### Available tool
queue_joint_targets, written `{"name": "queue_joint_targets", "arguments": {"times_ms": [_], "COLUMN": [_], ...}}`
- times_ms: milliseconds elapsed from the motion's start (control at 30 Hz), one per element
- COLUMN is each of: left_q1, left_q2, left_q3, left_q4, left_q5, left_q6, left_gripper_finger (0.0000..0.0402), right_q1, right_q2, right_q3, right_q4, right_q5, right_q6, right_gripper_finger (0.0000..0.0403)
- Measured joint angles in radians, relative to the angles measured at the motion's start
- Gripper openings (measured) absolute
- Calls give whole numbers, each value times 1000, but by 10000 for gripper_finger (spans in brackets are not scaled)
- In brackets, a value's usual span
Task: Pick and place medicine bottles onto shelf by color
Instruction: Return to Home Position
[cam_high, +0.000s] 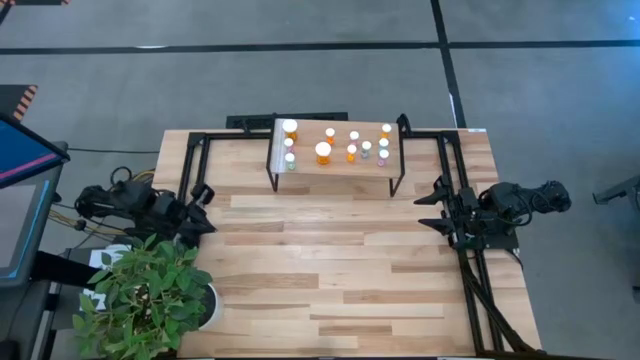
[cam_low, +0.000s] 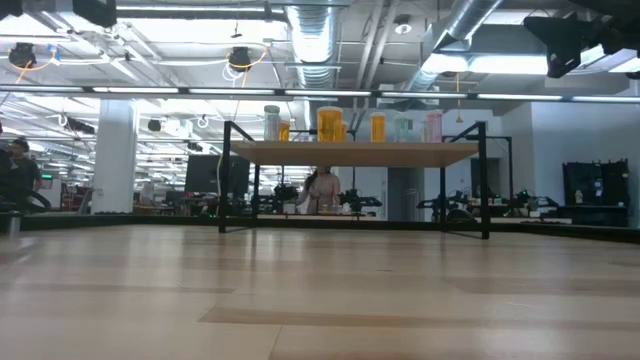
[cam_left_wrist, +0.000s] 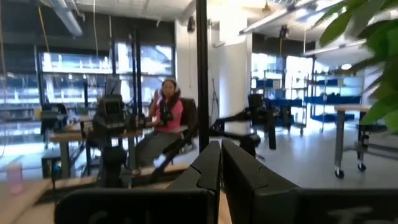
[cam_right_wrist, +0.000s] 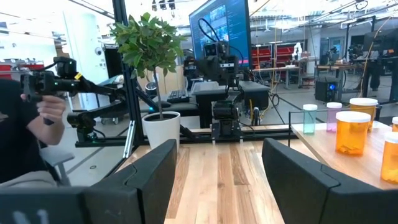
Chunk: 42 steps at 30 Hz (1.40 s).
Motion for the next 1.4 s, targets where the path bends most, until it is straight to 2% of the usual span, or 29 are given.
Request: {"name": "queue_joint_targets", "arguments": {"times_ms": [100, 233, 467, 667, 1033, 1233, 1400], "left_q1": [0, 0, 0, 0, 0, 0, 0], "left_q2": [0, 0, 1, 1, 1, 4, 19], "left_q3": [3, -38, -185, -270, -284, -285, -286], "left_q4": [-73, -79, 117, 208, 129, 53, 40], "left_q5": [-1, -36, -87, -4, -54, -64, -158], "left_q6": [3, 4, -43, -98, -81, -152, -116], "left_gripper_finger": [4, 4, 4, 4, 4, 4, 4], "right_q1": [0, 0, 0, 0, 0, 0, 0], "right_q2": [0, 0, 0, 0, 0, 0, 0], "right_q3": [0, 0, 0, 0, 0, 0, 0], "right_q4": [0, 0, 0, 0, 0, 0, 0], "right_q5": [0, 0, 0, 0, 0, 0, 0], "right_q6": [0, 0, 0, 0, 0, 0, 0], "right_gripper_finger": [260, 260, 260, 260, 260, 260, 260]}}
